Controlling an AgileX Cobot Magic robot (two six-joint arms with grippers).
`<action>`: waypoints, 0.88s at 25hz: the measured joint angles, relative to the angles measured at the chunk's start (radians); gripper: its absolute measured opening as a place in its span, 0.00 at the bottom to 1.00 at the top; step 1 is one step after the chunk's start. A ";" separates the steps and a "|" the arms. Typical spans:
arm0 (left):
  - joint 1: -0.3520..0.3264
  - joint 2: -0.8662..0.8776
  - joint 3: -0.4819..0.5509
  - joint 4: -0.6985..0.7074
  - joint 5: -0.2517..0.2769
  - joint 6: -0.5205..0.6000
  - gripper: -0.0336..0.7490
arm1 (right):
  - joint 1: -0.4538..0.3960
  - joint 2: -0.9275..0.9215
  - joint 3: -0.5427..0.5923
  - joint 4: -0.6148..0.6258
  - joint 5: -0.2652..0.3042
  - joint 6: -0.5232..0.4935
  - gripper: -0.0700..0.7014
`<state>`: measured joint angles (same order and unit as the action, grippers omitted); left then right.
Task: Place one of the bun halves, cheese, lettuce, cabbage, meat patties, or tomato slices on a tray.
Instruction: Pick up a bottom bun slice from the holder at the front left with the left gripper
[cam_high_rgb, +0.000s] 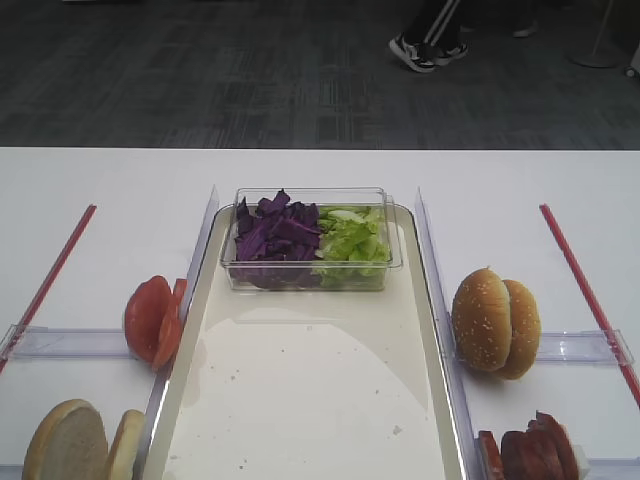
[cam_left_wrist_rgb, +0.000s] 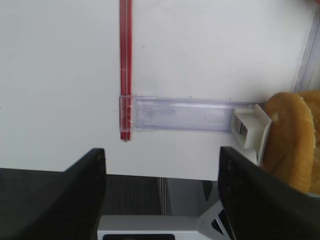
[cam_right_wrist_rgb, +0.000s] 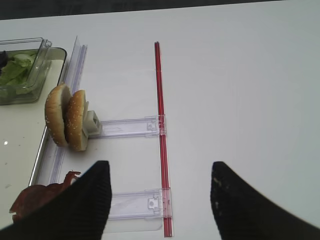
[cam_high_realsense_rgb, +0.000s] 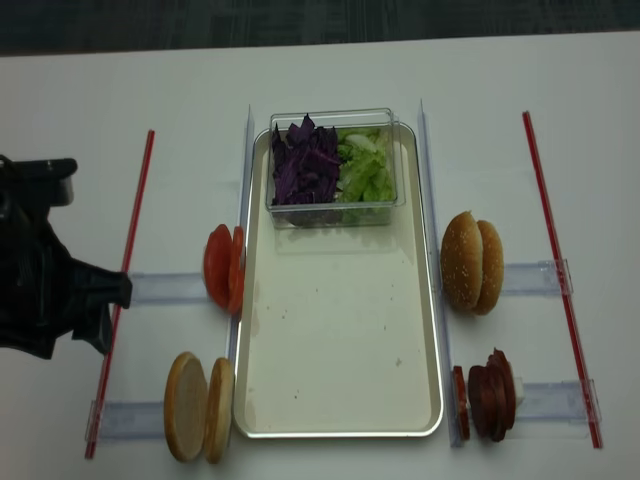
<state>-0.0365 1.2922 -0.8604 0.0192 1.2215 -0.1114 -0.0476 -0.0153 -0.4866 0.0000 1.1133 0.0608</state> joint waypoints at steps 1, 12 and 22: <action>0.000 0.002 0.000 -0.004 0.000 0.000 0.63 | 0.000 0.000 0.000 0.000 0.000 0.000 0.69; -0.096 0.003 0.000 -0.019 0.000 -0.090 0.63 | 0.000 0.000 0.000 0.000 0.000 0.000 0.69; -0.363 0.004 -0.064 -0.014 0.000 -0.308 0.63 | 0.000 0.000 0.000 0.000 0.000 0.002 0.69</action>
<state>-0.3992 1.2965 -0.9241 0.0056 1.2215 -0.4195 -0.0476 -0.0153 -0.4866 0.0000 1.1133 0.0626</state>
